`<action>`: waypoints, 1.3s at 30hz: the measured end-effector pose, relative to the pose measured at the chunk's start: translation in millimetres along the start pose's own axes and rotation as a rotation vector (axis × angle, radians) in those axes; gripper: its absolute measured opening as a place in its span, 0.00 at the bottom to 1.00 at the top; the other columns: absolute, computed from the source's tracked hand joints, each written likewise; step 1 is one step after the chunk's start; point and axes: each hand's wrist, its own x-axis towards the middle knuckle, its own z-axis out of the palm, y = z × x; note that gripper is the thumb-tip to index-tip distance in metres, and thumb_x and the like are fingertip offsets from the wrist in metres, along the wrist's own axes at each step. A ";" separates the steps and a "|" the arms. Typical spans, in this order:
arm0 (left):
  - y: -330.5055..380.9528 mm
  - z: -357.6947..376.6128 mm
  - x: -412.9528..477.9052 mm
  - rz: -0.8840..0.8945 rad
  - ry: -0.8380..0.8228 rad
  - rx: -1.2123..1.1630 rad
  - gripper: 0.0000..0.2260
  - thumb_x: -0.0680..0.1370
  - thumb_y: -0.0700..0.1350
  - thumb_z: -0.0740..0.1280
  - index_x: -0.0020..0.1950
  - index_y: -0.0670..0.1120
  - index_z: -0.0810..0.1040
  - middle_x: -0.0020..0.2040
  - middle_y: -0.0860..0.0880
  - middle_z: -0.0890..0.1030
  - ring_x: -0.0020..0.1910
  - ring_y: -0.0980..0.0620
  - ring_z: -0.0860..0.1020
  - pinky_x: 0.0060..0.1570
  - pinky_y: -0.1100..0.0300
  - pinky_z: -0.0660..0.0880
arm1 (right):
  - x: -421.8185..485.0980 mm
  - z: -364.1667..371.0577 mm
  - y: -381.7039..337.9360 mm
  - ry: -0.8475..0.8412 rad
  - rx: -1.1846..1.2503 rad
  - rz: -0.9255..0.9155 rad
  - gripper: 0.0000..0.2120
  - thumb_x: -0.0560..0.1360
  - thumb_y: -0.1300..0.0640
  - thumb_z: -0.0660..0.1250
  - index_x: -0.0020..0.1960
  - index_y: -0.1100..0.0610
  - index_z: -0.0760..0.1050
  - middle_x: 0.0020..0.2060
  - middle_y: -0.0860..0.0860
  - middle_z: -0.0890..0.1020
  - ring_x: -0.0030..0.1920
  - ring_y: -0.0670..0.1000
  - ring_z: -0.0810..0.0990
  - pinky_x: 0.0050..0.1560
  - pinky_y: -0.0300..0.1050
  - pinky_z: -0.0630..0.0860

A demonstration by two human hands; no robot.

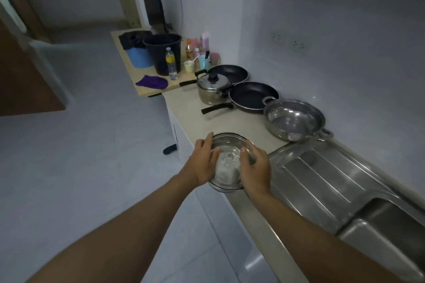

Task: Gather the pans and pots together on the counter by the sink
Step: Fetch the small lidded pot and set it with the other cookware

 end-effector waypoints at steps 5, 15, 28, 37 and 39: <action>-14.7 -1.8 63.7 0.047 -0.048 -0.009 0.25 0.84 0.53 0.54 0.80 0.49 0.52 0.71 0.44 0.64 0.62 0.53 0.69 0.62 0.63 0.62 | 48.4 25.6 6.5 0.057 -0.006 0.009 0.17 0.80 0.49 0.64 0.68 0.49 0.77 0.58 0.43 0.76 0.61 0.47 0.77 0.65 0.52 0.75; -37.8 11.0 181.4 0.044 -0.133 0.002 0.26 0.84 0.52 0.55 0.81 0.47 0.52 0.71 0.42 0.64 0.67 0.46 0.71 0.63 0.65 0.62 | 149.0 62.2 28.5 0.086 -0.016 0.054 0.17 0.81 0.50 0.64 0.69 0.48 0.76 0.59 0.44 0.76 0.60 0.46 0.77 0.65 0.50 0.75; -74.0 45.3 296.8 0.078 -0.314 0.001 0.26 0.84 0.52 0.55 0.80 0.45 0.53 0.73 0.41 0.64 0.71 0.47 0.66 0.66 0.64 0.59 | 236.5 95.1 70.8 0.229 -0.091 0.120 0.17 0.80 0.51 0.65 0.68 0.50 0.77 0.58 0.46 0.77 0.61 0.47 0.77 0.64 0.40 0.71; -109.2 76.7 369.1 0.150 -0.499 0.028 0.27 0.84 0.53 0.55 0.81 0.46 0.52 0.73 0.42 0.63 0.69 0.45 0.69 0.64 0.63 0.60 | 272.6 123.0 103.8 0.380 -0.180 0.238 0.17 0.80 0.53 0.65 0.69 0.53 0.77 0.61 0.52 0.77 0.61 0.47 0.76 0.65 0.37 0.70; -115.8 83.0 378.1 0.157 -0.540 0.028 0.27 0.84 0.53 0.54 0.81 0.47 0.51 0.73 0.43 0.61 0.69 0.46 0.69 0.64 0.62 0.60 | 275.5 129.3 110.1 0.424 -0.187 0.259 0.18 0.80 0.54 0.65 0.69 0.54 0.76 0.62 0.52 0.77 0.59 0.45 0.76 0.59 0.26 0.67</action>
